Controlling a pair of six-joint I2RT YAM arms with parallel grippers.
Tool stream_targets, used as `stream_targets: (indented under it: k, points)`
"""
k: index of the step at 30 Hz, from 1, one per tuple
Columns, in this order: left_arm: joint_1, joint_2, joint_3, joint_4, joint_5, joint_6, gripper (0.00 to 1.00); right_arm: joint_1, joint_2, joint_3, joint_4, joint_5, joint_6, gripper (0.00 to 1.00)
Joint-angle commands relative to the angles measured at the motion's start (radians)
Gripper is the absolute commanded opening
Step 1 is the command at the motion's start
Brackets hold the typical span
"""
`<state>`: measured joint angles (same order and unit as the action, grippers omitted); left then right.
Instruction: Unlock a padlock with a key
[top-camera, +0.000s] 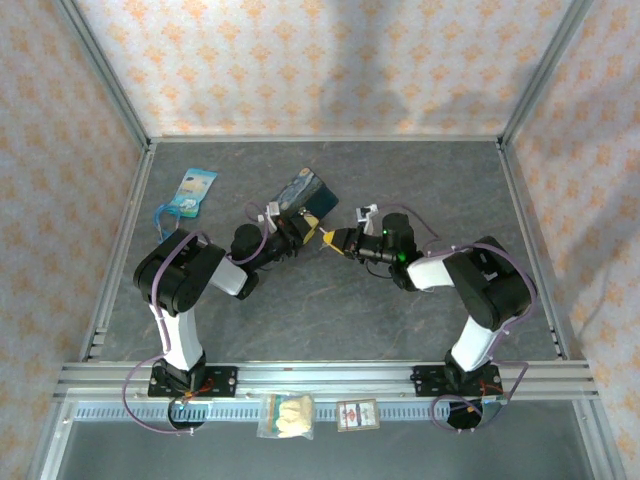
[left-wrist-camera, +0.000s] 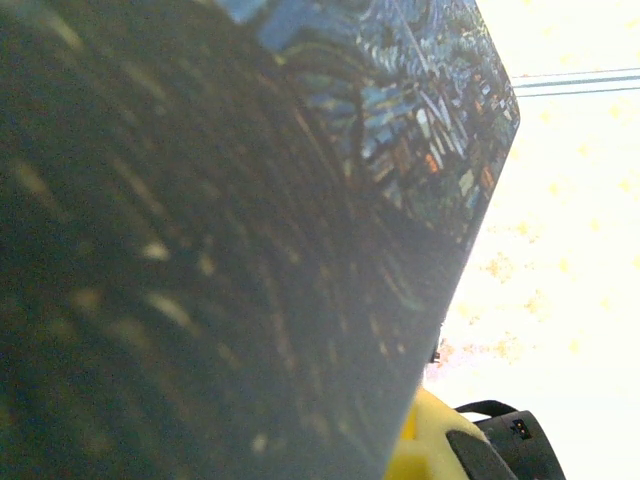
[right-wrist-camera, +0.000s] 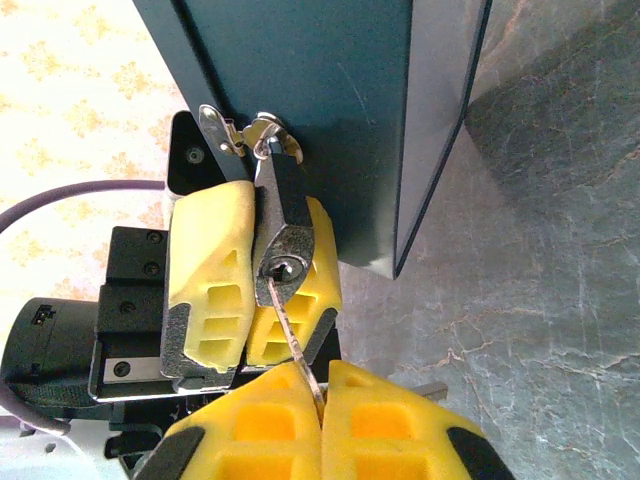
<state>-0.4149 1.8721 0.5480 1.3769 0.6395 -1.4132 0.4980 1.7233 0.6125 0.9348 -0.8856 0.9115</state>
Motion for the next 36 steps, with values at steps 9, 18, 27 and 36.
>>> stream_targets:
  k: [9,18,27,36]
  points:
    - [-0.03,-0.036,0.015,-0.016,0.0,0.012,0.0,0.009,0.051,0.053,0.079,0.017,0.049,0.0]
    - [-0.035,-0.038,0.012,0.017,0.005,-0.011,0.0,0.008,0.075,0.059,0.067,0.022,0.049,0.0]
    - [-0.038,-0.027,0.015,0.055,0.091,0.02,0.0,-0.013,0.097,0.186,-0.075,-0.088,-0.023,0.0]
    - [-0.039,-0.078,0.025,-0.146,0.18,0.164,0.0,-0.084,0.12,0.279,-0.243,-0.171,-0.1,0.0]
